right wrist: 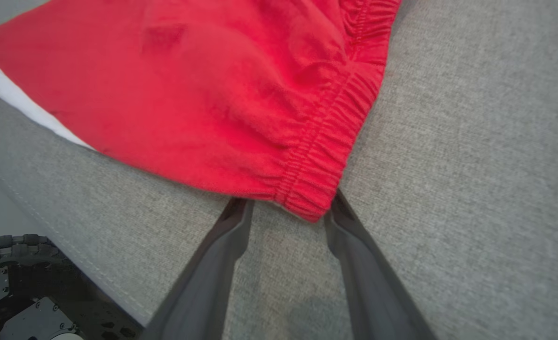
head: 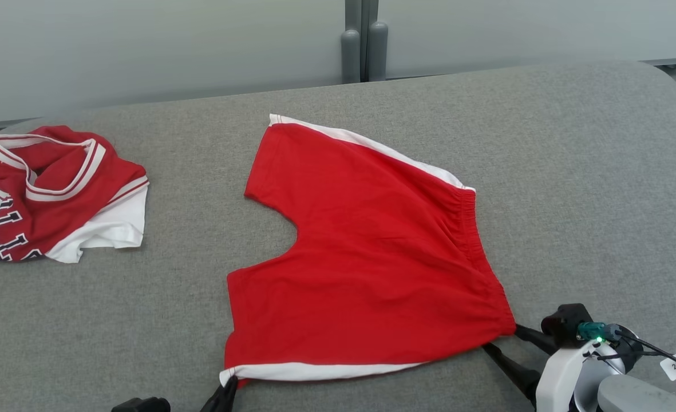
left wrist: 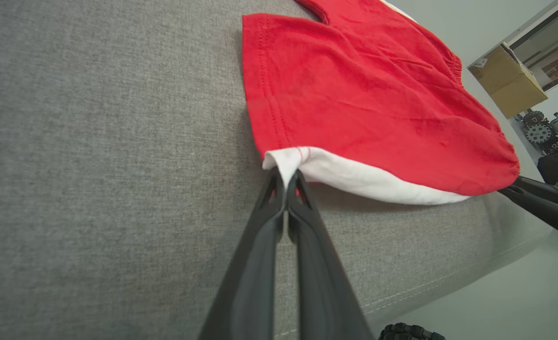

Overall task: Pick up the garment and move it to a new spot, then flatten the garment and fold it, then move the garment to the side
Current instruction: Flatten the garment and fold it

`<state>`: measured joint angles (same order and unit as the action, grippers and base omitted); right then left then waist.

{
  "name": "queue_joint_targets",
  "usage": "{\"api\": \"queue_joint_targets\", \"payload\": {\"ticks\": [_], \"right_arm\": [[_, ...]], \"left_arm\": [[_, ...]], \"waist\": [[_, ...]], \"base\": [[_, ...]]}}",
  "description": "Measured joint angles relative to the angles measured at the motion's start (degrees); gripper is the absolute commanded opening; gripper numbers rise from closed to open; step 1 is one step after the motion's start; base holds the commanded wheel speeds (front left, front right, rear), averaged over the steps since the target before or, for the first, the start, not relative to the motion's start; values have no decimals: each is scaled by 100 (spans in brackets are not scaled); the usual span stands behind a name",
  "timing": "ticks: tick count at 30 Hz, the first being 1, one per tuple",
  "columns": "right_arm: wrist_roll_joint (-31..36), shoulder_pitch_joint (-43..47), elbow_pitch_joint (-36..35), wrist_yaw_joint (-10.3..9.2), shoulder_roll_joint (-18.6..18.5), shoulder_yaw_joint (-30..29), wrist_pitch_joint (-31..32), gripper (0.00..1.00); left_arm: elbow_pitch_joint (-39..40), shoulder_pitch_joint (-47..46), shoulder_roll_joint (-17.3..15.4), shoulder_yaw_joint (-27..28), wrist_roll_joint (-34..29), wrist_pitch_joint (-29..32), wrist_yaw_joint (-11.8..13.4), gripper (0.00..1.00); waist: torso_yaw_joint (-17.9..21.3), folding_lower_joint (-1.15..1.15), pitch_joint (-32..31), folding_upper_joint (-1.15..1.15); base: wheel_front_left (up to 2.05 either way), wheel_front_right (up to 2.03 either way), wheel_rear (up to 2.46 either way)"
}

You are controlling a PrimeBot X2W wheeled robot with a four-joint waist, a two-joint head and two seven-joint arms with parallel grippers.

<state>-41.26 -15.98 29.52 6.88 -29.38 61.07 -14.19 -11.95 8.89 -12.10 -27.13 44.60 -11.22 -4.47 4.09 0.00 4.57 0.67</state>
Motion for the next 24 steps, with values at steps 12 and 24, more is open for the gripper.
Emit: {"api": "queue_joint_targets", "payload": {"ticks": [12, 24], "right_arm": [[60, 172, -104, -236, -181, -530, -14, 100], [214, 440, -463, -558, -565, -1285, -14, 100]], "left_arm": [[-26, 1, -82, 316, 111, -51, 71, 100], [204, 297, -347, 566, 99, -151, 174, 100]], "waist": [[72, 0, 38, 0], [94, 0, -31, 0]], "base": [[0, 0, 0], [0, 0, 0]]}}
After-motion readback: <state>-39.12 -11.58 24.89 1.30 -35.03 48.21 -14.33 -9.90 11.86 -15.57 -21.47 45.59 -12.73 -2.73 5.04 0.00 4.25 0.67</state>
